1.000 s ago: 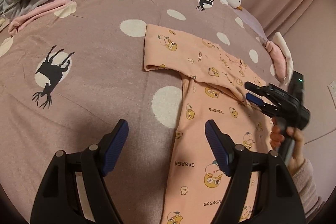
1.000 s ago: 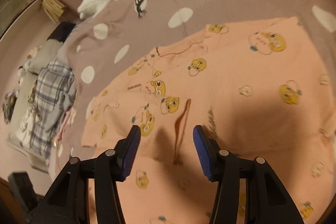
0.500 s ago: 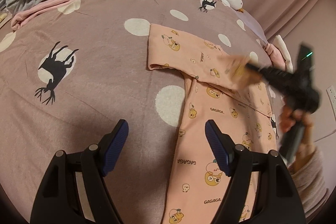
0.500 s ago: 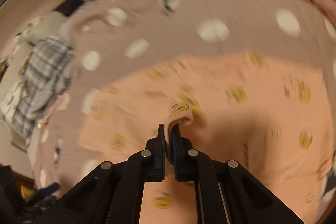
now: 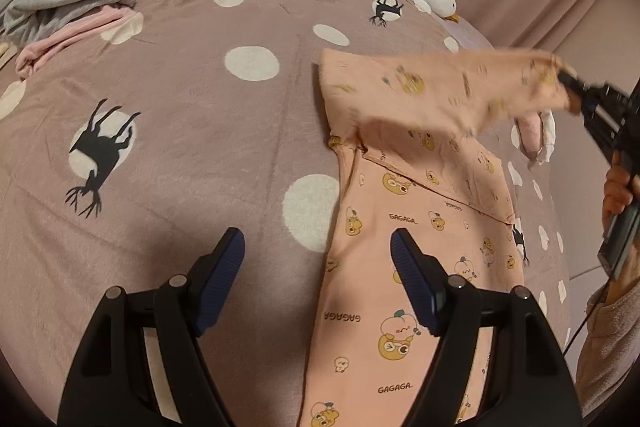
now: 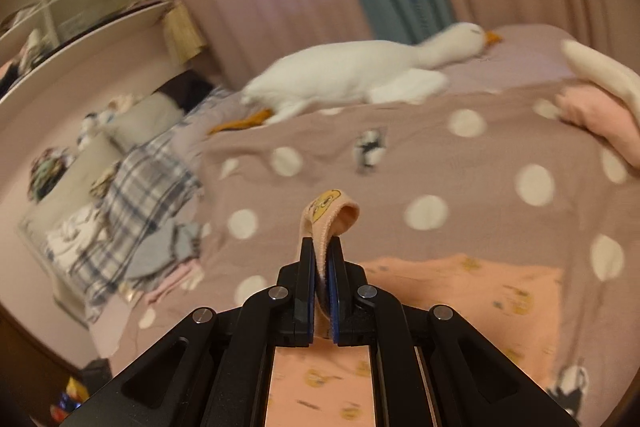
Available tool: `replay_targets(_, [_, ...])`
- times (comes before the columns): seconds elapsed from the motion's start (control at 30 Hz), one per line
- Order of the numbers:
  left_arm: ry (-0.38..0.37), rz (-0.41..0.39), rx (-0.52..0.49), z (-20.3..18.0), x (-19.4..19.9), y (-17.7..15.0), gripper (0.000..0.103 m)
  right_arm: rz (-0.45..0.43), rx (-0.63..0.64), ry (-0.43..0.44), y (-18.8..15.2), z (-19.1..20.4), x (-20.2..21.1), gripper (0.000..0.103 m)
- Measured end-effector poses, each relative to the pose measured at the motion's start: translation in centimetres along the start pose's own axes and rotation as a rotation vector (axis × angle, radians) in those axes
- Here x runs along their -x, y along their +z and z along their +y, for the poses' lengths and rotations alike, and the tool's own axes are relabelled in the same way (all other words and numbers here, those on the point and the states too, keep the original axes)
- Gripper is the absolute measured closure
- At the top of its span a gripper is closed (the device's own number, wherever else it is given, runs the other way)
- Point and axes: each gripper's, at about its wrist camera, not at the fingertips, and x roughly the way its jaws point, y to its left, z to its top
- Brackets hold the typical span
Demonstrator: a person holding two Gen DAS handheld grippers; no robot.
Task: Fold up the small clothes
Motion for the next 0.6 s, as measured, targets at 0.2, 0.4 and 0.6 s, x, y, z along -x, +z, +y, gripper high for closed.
replay_targets(0.2, [0.01,0.033,-0.068,-2.3,-2.1,1.0,0.028,0.061,-0.101,-0.111,-2.3,-7.2,-0.1,0.096])
replay_targets(0.4, [-0.006,0.063,-0.149,-5.5,-4.6,2.9,0.028,0.157,-0.223,-0.192,-5.0,-12.9,-1.9,0.095])
replay_targets(0.6, [-0.027,0.081,-0.203,-8.0,-6.9,5.4,0.028,0.21,-0.296,-0.347,-6.8,-16.7,-2.0,0.072])
